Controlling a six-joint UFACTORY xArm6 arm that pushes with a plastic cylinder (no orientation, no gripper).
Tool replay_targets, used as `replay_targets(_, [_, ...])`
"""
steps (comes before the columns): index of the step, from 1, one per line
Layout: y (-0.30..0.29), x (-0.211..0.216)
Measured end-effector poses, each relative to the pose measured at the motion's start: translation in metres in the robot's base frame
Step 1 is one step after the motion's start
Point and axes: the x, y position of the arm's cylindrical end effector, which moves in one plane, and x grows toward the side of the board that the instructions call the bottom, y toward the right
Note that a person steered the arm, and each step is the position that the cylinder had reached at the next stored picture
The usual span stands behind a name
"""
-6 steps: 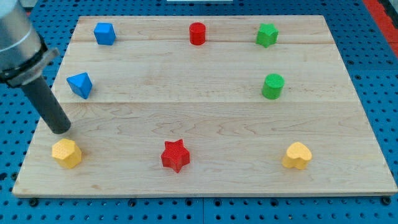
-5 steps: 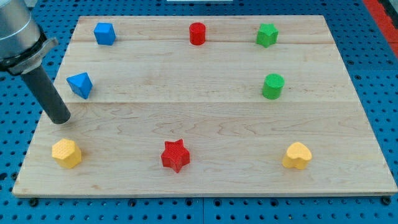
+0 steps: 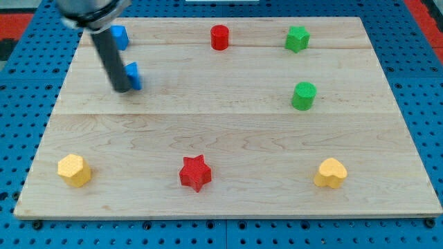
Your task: Move the blue triangle closer to the blue cube
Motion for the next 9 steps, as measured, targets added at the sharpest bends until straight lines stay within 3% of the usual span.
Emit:
replay_targets(1, [0.051, -0.056])
replay_targets(2, [0.066, -0.101])
replay_targets(3, [0.025, -0.102])
replay_targets(4, [0.052, -0.058])
replay_targets(5, [0.093, -0.083])
replay_targets(7, [0.091, -0.177])
replay_targets(8, [0.017, -0.176])
replay_targets(9, [-0.016, -0.16])
